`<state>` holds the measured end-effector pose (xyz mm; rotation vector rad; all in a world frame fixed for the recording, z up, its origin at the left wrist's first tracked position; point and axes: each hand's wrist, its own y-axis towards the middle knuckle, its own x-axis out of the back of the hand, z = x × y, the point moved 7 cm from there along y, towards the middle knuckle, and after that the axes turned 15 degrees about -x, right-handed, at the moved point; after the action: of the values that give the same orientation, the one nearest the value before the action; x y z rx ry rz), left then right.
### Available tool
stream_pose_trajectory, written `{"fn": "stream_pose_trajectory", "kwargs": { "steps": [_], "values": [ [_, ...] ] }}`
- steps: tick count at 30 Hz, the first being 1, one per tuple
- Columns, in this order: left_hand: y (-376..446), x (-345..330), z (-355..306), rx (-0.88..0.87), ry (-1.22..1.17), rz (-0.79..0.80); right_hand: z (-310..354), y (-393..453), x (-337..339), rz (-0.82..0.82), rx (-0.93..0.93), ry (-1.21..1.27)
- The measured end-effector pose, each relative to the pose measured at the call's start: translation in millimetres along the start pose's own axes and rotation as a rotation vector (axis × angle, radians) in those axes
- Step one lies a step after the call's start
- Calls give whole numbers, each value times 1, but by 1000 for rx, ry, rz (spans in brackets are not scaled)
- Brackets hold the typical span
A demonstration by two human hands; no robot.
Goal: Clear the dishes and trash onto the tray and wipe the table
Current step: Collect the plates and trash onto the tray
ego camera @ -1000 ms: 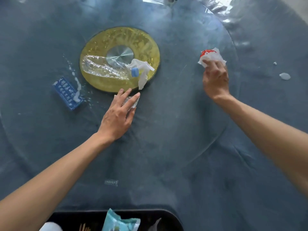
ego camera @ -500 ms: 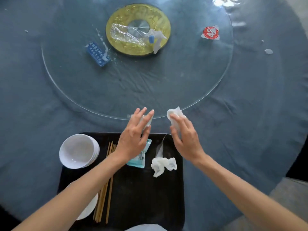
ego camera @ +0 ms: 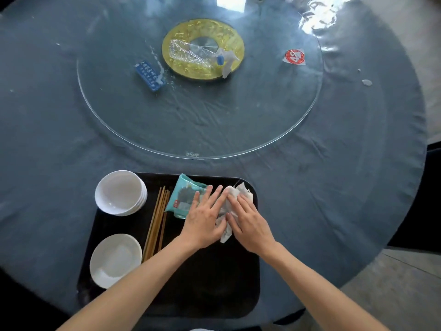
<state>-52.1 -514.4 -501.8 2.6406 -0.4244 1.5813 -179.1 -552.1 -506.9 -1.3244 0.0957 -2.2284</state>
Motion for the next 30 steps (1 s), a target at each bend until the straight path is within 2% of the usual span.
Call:
{"fn": "stream_pose_trajectory", "kwargs": {
  "steps": [3,7,13,23,30],
  "values": [
    [-1,2,-4,-3,54,7,-1,-2,10,-16,-26,-37],
    [-1,14,-1,5,6,-28,-1,-7,32,-68,-45,-21],
    [10,60,23,33,0,-114,0,18,71,-168,-40,45],
    [70,180,141,176,74,-239,42,177,124,-218,-98,79],
    [149,236,236,246,91,-268,56,310,153,-172,-245,210]
  ]
}}
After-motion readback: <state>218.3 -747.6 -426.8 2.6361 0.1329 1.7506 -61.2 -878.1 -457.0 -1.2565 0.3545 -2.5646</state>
